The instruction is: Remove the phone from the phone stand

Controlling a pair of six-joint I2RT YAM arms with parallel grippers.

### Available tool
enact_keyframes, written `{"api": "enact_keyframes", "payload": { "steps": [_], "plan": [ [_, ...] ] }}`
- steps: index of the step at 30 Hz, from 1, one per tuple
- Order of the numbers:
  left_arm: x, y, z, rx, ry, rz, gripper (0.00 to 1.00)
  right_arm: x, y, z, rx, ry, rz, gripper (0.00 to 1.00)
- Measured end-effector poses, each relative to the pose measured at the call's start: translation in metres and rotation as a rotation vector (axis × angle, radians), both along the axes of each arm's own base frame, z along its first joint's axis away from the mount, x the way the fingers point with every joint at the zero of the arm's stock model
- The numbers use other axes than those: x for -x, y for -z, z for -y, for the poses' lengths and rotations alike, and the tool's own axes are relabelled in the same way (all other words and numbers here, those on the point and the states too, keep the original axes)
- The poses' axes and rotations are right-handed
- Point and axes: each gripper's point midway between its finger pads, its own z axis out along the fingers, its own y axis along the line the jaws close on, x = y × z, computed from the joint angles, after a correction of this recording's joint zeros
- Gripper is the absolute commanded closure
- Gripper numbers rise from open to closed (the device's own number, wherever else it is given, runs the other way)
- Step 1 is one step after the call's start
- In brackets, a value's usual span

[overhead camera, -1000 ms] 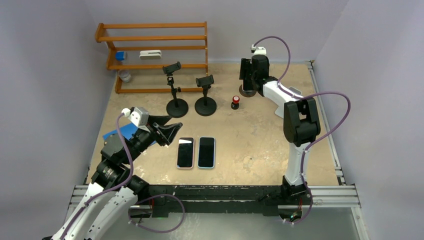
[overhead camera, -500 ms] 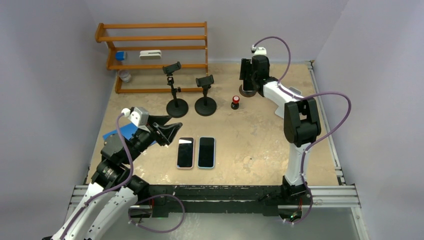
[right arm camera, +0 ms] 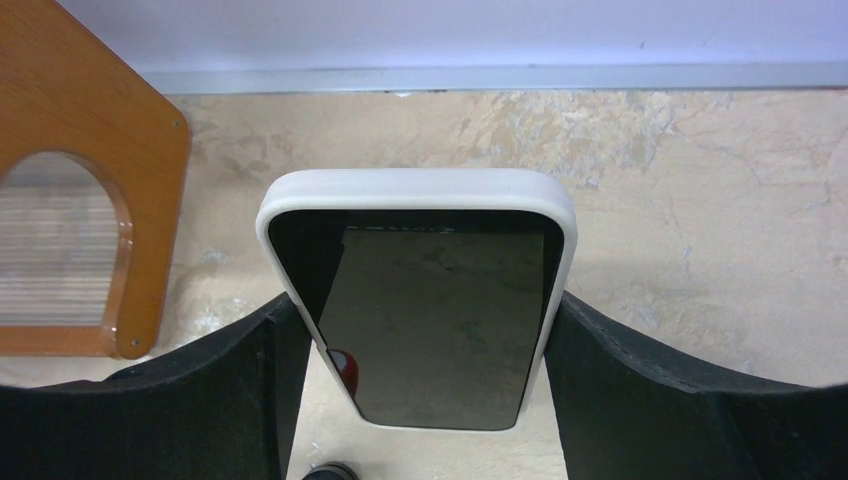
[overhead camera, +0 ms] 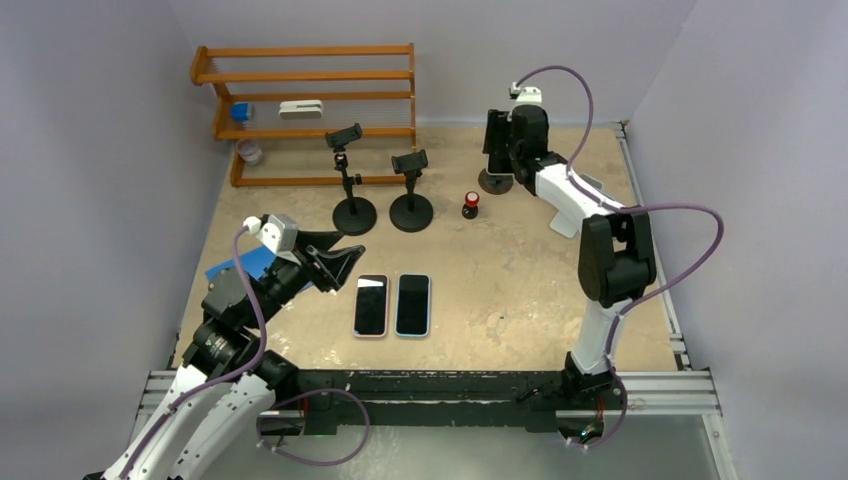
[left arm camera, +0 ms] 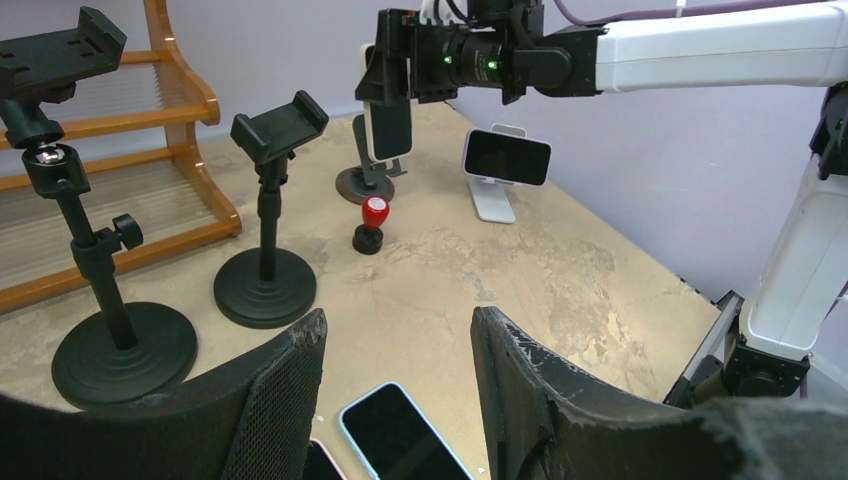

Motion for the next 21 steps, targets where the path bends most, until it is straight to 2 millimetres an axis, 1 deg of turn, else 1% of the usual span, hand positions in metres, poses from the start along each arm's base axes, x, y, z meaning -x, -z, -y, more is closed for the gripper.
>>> {"api": "enact_keyframes", "payload": {
  "steps": [4, 8, 11, 12, 13, 16, 17, 18, 19, 21],
  "plan": [
    [0.000, 0.000, 0.000, 0.000, 0.001, 0.000, 0.47, 0.006, -0.017, 0.001, -0.010, 0.001, 0.028, 0.55],
    [0.000, 0.000, 0.000, 0.000, 0.000, 0.000, 0.47, 0.012, -0.028, 0.003, -0.026, 0.006, 0.043, 0.57],
    [0.000, 0.000, 0.000, 0.000, 0.000, 0.000, 0.47, 0.024, -0.041, 0.005, -0.062, 0.019, 0.060, 0.58],
    [0.000, 0.000, 0.000, 0.000, -0.001, 0.000, 0.47, 0.030, -0.047, 0.006, -0.076, 0.023, 0.069, 0.58],
    [0.000, 0.000, 0.000, 0.000, -0.002, 0.000, 0.47, 0.037, -0.055, 0.007, -0.093, 0.026, 0.080, 0.58],
    [-0.001, 0.000, -0.001, 0.000, -0.007, 0.000, 0.47, 0.057, -0.090, 0.010, -0.155, 0.032, 0.142, 0.59],
    [-0.001, 0.000, -0.001, 0.000, -0.010, -0.001, 0.47, 0.066, -0.103, 0.010, -0.178, 0.029, 0.167, 0.59],
    [-0.002, 0.000, -0.002, 0.001, -0.014, -0.001, 0.47, 0.079, -0.125, 0.010, -0.211, 0.019, 0.209, 0.59],
    [-0.002, 0.000, -0.002, 0.001, -0.017, -0.001, 0.47, 0.083, -0.130, 0.009, -0.219, 0.016, 0.219, 0.59],
    [-0.003, 0.000, -0.003, 0.002, -0.024, -0.001, 0.47, 0.101, -0.153, 0.006, -0.256, -0.004, 0.272, 0.59]
  ]
}}
